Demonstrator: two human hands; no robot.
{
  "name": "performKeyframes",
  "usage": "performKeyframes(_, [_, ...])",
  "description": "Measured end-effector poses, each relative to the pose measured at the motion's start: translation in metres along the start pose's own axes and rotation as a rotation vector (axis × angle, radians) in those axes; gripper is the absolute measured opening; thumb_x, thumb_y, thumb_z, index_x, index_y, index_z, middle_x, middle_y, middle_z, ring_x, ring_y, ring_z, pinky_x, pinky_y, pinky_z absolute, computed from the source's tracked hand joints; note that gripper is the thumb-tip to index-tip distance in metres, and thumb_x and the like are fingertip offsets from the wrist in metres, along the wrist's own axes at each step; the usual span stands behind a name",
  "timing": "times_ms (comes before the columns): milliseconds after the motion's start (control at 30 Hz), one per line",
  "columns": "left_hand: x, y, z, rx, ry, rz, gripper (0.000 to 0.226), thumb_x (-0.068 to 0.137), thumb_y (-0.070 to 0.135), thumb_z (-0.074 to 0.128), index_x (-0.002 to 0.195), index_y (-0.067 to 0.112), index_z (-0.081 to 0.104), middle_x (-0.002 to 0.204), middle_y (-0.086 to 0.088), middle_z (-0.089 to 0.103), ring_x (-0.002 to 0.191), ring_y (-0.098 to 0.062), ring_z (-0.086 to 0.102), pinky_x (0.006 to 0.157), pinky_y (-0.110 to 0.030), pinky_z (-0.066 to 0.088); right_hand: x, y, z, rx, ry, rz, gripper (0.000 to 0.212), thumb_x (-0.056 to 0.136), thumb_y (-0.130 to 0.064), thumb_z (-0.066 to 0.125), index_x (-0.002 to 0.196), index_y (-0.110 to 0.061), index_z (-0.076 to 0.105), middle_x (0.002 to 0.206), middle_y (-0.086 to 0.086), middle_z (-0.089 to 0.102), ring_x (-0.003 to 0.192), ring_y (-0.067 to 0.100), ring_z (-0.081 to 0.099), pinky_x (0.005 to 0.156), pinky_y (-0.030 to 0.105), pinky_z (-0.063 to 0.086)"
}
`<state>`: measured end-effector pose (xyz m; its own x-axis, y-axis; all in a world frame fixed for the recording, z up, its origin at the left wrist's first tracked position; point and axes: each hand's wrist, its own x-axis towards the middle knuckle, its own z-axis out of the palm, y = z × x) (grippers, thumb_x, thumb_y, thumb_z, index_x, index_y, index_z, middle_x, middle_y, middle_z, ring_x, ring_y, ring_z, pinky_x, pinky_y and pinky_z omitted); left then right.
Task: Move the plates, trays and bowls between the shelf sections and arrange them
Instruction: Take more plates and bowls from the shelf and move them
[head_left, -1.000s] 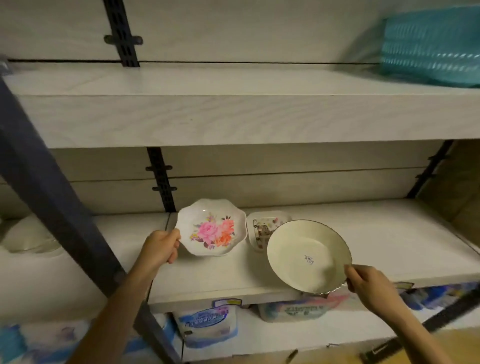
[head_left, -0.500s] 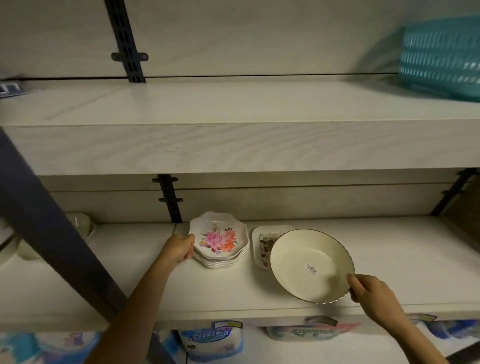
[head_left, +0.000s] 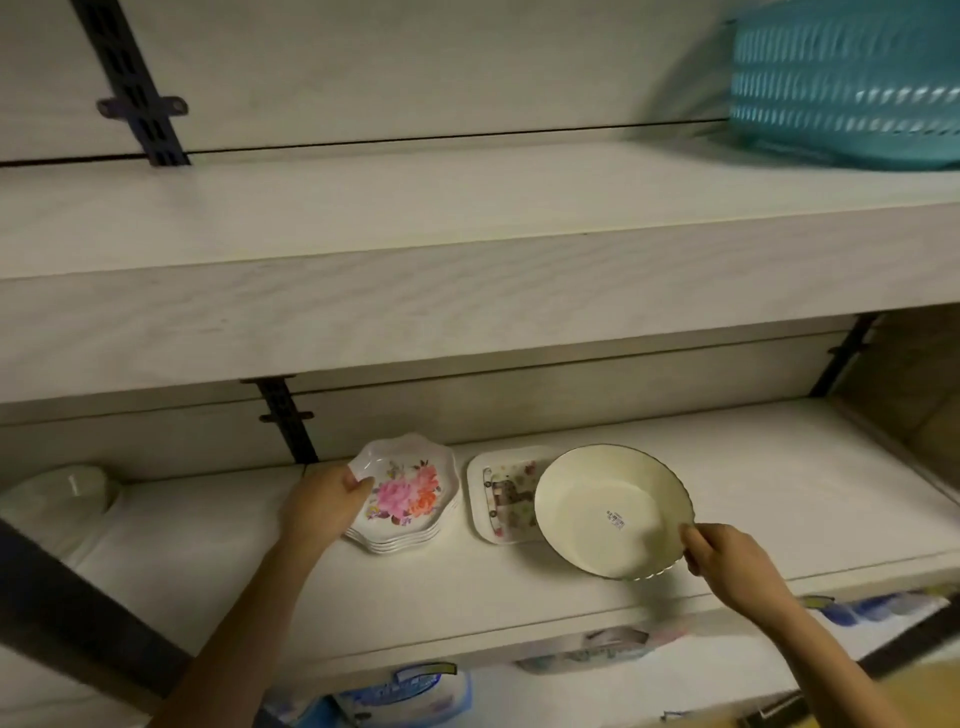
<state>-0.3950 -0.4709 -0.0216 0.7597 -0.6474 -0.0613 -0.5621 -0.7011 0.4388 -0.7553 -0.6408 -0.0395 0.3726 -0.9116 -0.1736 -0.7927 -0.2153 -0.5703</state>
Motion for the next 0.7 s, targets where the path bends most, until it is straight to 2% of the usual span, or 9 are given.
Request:
performKeyframes(133, [-0.009, 0.03, 0.001, 0.221, 0.078, 0.076, 0.033, 0.091, 0.037, 0.048, 0.078, 0.01, 0.063, 0.075, -0.008, 0.066, 0.069, -0.021, 0.056, 0.064, -0.026, 0.04, 0.024, 0.018, -0.01, 0.003, -0.025, 0.01, 0.047, 0.093, -0.019, 0.04, 0.046, -0.02, 0.041, 0.048, -0.004, 0.047, 0.054, 0.02, 0.043, 0.055, 0.028, 0.034])
performKeyframes(267, [-0.017, 0.049, 0.015, 0.307, 0.25, 0.198, 0.031, 0.089, 0.033, 0.053, 0.063, 0.016, 0.051, 0.056, -0.004, 0.054, 0.055, -0.021, 0.05, 0.053, -0.023, 0.035, 0.055, 0.041, -0.022, 0.012, -0.047, 0.029, 0.044, 0.093, -0.018, 0.038, 0.049, -0.018, 0.043, 0.058, 0.002, 0.053, 0.064, 0.028, 0.046, 0.057, 0.03, 0.034])
performKeyframes(333, [-0.021, 0.061, 0.024, 0.335, 0.283, 0.239, 0.029, 0.085, 0.025, 0.06, 0.059, 0.011, 0.057, 0.05, -0.003, 0.047, 0.048, -0.021, 0.045, 0.052, -0.022, 0.036, 0.07, 0.053, -0.026, 0.019, -0.058, 0.035, 0.043, 0.094, -0.018, 0.038, 0.051, -0.017, 0.045, 0.064, 0.007, 0.056, 0.068, 0.029, 0.049, 0.059, 0.032, 0.035])
performKeyframes(400, [-0.025, 0.071, 0.031, 0.395, 0.335, 0.294, 0.026, 0.072, 0.016, 0.07, 0.051, 0.007, 0.059, 0.039, -0.002, 0.042, 0.035, -0.019, 0.038, 0.047, -0.017, 0.029, 0.084, 0.062, -0.027, 0.013, -0.076, 0.034, 0.043, 0.094, -0.017, 0.038, 0.052, -0.016, 0.045, 0.068, 0.011, 0.057, 0.069, 0.03, 0.049, 0.061, 0.032, 0.034])
performKeyframes(467, [-0.03, 0.077, 0.04, 0.431, 0.401, 0.276, 0.031, 0.069, 0.02, 0.074, 0.046, 0.008, 0.058, 0.032, -0.002, 0.047, 0.027, -0.014, 0.034, 0.045, -0.01, 0.023, 0.096, 0.069, -0.028, -0.007, -0.095, 0.025, 0.044, 0.096, -0.017, 0.037, 0.052, -0.015, 0.044, 0.07, 0.013, 0.056, 0.069, 0.03, 0.046, 0.061, 0.032, 0.032])
performKeyframes(567, [-0.043, 0.085, 0.05, 0.451, 0.413, 0.219, 0.037, 0.083, 0.032, 0.056, 0.055, 0.009, 0.065, 0.039, -0.003, 0.057, 0.034, -0.011, 0.034, 0.044, -0.006, 0.013, 0.112, 0.077, -0.027, -0.018, -0.136, -0.003, 0.047, 0.098, -0.02, 0.034, 0.052, -0.016, 0.042, 0.069, 0.013, 0.055, 0.069, 0.028, 0.047, 0.056, 0.031, 0.032])
performKeyframes(600, [-0.048, 0.087, 0.052, 0.407, 0.409, 0.21, 0.04, 0.087, 0.034, 0.05, 0.061, 0.009, 0.067, 0.044, -0.004, 0.061, 0.035, -0.013, 0.042, 0.042, -0.007, 0.016, 0.117, 0.079, -0.026, -0.015, -0.151, -0.006, 0.048, 0.098, -0.021, 0.034, 0.051, -0.016, 0.042, 0.069, 0.012, 0.055, 0.069, 0.027, 0.048, 0.056, 0.031, 0.032])
performKeyframes(700, [-0.059, 0.095, 0.052, 0.279, 0.438, 0.179, 0.056, 0.092, 0.043, 0.032, 0.07, 0.009, 0.071, 0.052, -0.007, 0.067, 0.044, -0.021, 0.062, 0.045, -0.02, 0.046, 0.127, 0.088, -0.022, 0.021, -0.168, 0.016, 0.048, 0.099, -0.027, 0.034, 0.054, -0.017, 0.046, 0.074, 0.012, 0.057, 0.073, 0.029, 0.051, 0.064, 0.031, 0.035])
